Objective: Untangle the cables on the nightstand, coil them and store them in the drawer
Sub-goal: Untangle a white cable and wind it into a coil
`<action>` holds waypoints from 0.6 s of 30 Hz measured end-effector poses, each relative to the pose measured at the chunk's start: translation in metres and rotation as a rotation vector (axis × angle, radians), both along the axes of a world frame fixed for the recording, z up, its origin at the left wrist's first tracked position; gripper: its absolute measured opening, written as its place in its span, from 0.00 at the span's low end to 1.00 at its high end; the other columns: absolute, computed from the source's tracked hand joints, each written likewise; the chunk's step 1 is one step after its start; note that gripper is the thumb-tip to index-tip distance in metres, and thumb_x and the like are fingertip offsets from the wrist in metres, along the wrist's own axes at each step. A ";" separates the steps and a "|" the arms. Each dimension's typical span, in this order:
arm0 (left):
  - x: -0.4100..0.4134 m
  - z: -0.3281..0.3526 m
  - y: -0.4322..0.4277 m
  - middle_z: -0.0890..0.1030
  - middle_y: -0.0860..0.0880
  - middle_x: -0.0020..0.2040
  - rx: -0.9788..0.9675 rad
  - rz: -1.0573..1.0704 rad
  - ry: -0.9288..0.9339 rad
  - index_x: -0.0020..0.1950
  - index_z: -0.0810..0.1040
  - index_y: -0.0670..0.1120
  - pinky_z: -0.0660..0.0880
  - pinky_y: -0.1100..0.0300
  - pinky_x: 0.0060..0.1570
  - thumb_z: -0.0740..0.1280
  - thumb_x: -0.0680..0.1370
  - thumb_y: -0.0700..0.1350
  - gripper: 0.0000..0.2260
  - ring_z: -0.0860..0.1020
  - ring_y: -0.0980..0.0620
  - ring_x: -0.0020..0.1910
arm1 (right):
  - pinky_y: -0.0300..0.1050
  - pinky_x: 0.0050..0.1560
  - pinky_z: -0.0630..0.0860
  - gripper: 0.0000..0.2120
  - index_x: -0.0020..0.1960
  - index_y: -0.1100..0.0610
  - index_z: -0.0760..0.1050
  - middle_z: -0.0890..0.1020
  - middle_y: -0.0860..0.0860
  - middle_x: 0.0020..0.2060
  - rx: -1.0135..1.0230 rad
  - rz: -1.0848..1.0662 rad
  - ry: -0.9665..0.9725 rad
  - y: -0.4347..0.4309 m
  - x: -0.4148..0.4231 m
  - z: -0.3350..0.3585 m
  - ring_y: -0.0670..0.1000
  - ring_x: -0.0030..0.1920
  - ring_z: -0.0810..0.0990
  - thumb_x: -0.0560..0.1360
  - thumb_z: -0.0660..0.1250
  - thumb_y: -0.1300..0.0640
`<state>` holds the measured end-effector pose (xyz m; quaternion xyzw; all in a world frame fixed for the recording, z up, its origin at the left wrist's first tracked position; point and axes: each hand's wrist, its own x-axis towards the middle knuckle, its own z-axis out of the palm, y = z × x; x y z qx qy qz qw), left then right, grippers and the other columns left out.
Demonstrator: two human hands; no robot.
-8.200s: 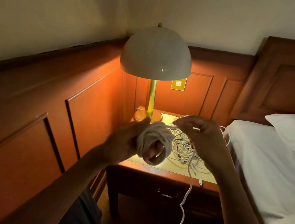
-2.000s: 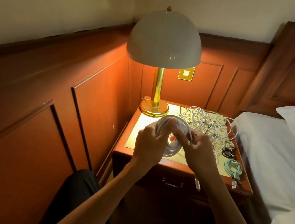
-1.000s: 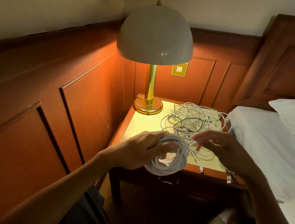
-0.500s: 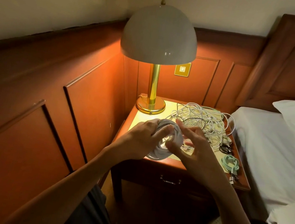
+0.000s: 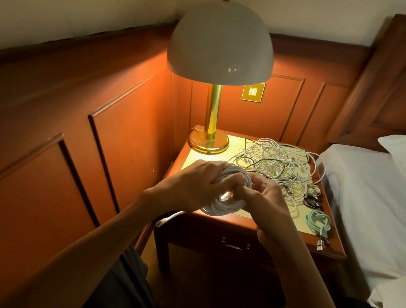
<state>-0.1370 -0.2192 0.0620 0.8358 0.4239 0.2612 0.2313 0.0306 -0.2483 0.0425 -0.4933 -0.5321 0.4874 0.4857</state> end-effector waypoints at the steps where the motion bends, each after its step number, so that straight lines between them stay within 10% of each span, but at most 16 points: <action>1: 0.001 0.000 0.001 0.76 0.52 0.37 0.024 0.002 0.005 0.47 0.75 0.47 0.72 0.58 0.37 0.59 0.84 0.55 0.14 0.72 0.55 0.33 | 0.47 0.45 0.79 0.13 0.50 0.58 0.81 0.85 0.54 0.38 -0.056 0.005 0.047 0.004 0.000 -0.001 0.52 0.42 0.82 0.66 0.69 0.58; 10: 0.015 -0.017 0.013 0.78 0.50 0.36 0.255 0.068 -0.075 0.50 0.78 0.41 0.77 0.55 0.33 0.59 0.82 0.58 0.21 0.78 0.54 0.31 | 0.57 0.56 0.79 0.21 0.56 0.50 0.66 0.76 0.62 0.57 -0.229 -0.102 0.005 0.017 0.007 0.008 0.60 0.56 0.79 0.70 0.69 0.66; 18: 0.025 -0.025 0.023 0.81 0.49 0.42 0.230 0.099 -0.192 0.52 0.79 0.43 0.79 0.53 0.38 0.57 0.82 0.61 0.22 0.80 0.53 0.37 | 0.50 0.45 0.81 0.28 0.60 0.55 0.68 0.80 0.60 0.50 -0.224 -0.006 0.319 0.018 0.018 0.012 0.56 0.46 0.81 0.68 0.67 0.78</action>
